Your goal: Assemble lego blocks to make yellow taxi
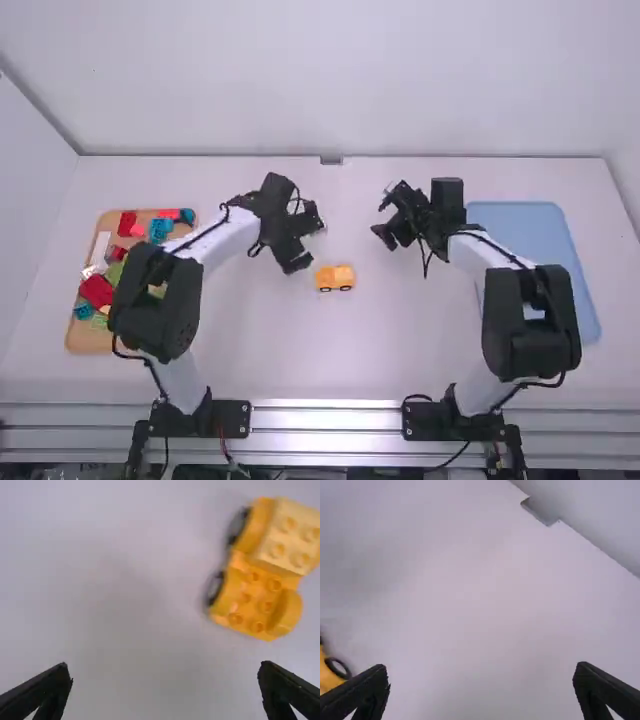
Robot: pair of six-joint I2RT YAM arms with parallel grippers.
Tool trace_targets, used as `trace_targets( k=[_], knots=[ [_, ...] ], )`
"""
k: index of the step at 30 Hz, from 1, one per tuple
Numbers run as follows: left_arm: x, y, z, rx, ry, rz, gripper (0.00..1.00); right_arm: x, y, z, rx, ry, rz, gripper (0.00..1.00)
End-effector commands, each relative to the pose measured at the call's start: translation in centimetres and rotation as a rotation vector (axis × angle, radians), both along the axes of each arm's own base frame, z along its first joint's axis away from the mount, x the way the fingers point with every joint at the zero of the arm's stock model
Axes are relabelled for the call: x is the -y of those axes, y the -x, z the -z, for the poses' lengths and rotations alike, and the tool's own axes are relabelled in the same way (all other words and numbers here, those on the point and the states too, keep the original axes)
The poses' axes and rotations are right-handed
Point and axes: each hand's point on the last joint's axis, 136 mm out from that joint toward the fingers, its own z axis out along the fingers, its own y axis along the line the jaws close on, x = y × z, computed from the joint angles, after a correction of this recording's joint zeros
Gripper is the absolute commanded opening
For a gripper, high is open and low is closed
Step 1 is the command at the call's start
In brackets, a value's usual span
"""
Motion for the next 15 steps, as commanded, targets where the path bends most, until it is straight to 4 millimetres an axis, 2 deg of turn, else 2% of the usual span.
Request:
trace_targets(
  k=[1, 3, 4, 7, 8, 10, 11, 12, 15],
  knots=[
    [-3.8, -2.1, -2.8, 0.050, -0.033, -0.280, 0.99, -0.1, 0.1, -1.5, 0.010, -0.039, 0.020, 0.99],
    [-4.8, -2.4, -3.7, 0.055, -0.011, -0.346, 0.99, -0.2, -0.2, -1.9, 0.044, -0.028, 0.004, 0.98],
    [-6.1, -2.7, -4.4, 0.062, 0.013, -0.419, 0.99, -0.6, -0.6, -2.5, 0.097, -0.013, -0.023, 0.98],
    [-8.2, -3.3, -5.2, 0.067, 0.045, -0.532, 0.99, -1.4, -0.8, -4.2, 0.171, -0.009, -0.055, 0.98],
    [-9.9, -3.6, -5.5, 0.063, 0.072, -0.627, 0.99, -1.9, -0.3, -5.3, 0.189, -0.009, -0.068, 0.98],
    [-12.6, -3.6, -5.5, 0.026, 0.122, -0.818, 0.99, -2.3, 0.9, -5.7, 0.158, -0.006, -0.083, 0.98],
    [-12.8, -3.6, -5.4, 0.022, 0.126, -0.833, 0.99, -2.3, 1.1, -5.6, 0.153, -0.001, -0.088, 0.98],
    [-14.7, -3.2, -5.2, -0.014, 0.149, -0.953, 0.99, -2.9, 1.9, -5.3, 0.151, 0.016, -0.147, 0.99],
    [-17.8, -2.2, -4.7, -0.055, 0.143, -1.069, 0.99, -4.6, 3.5, -5.5, 0.230, 0.037, -0.329, 0.98]
  ],
)
